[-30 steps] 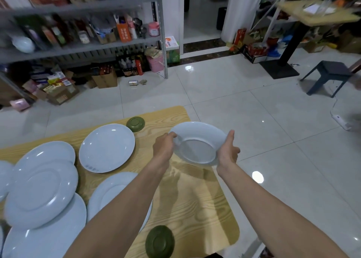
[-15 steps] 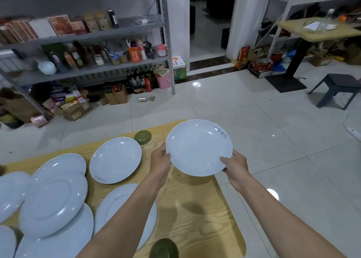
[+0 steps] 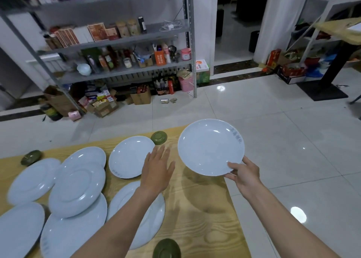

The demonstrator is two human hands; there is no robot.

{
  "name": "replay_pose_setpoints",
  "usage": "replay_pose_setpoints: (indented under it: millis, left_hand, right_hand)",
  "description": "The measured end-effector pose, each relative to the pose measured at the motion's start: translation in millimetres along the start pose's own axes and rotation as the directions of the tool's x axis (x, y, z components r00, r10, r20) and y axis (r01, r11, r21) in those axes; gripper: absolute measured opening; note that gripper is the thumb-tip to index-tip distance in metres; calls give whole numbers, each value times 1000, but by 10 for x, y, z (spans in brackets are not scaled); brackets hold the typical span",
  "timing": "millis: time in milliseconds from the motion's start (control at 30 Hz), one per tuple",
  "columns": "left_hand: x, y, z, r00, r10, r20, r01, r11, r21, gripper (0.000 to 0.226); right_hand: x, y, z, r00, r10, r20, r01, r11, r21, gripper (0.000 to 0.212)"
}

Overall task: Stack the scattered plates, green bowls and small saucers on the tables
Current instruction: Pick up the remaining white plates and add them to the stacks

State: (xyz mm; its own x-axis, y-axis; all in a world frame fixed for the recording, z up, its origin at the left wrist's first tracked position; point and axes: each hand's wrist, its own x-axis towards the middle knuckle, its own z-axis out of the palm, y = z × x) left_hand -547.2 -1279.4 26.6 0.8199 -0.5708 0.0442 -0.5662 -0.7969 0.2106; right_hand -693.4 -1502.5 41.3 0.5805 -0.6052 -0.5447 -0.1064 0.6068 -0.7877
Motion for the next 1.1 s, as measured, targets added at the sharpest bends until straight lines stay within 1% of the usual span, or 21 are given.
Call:
replay_pose_setpoints:
  millis: [133, 200, 333, 533, 733, 800, 867, 967, 1100]
  left_hand:
    - [-124, -137, -34, 998, -51, -48, 56, 991, 120, 60]
    - [-180, -234, -43, 996, -89, -12, 90, 985, 145, 59]
    - [-241, -470, -65, 986, -160, 39, 151, 975, 161, 60]
    - [-168, -849, 4, 974, -201, 106, 181, 969, 170, 60]
    - [3, -1294, 218, 960, -237, 150, 213, 964, 158, 57]
    - [50, -1447, 304, 945, -287, 154, 274, 957, 101, 55]
    - [76, -1581, 384, 914, -382, 139, 387, 922, -10, 54]
    - [96, -1741, 509, 835, -537, 119, 550, 814, -188, 54]
    - [166, -1852, 655, 736, -657, 160, 666, 662, -343, 64]
  right_hand:
    - [44, 50, 123, 1000, 8, 20, -9, 999, 46, 55]
    - [64, 98, 206, 999, 21, 24, -23, 998, 52, 58]
    - [101, 207, 414, 998, 60, 27, -62, 996, 62, 62]
    - [104, 319, 712, 998, 68, 13, -69, 995, 69, 55]
    - [170, 445, 1038, 997, 75, -12, -73, 994, 75, 57]
    - [200, 506, 1133, 997, 75, -16, -74, 994, 76, 58]
    - [219, 563, 1214, 997, 79, -19, -77, 993, 86, 56]
    - [259, 645, 1310, 996, 85, -31, -81, 991, 104, 55]
    - [332, 745, 1417, 994, 96, -54, -90, 990, 105, 53]
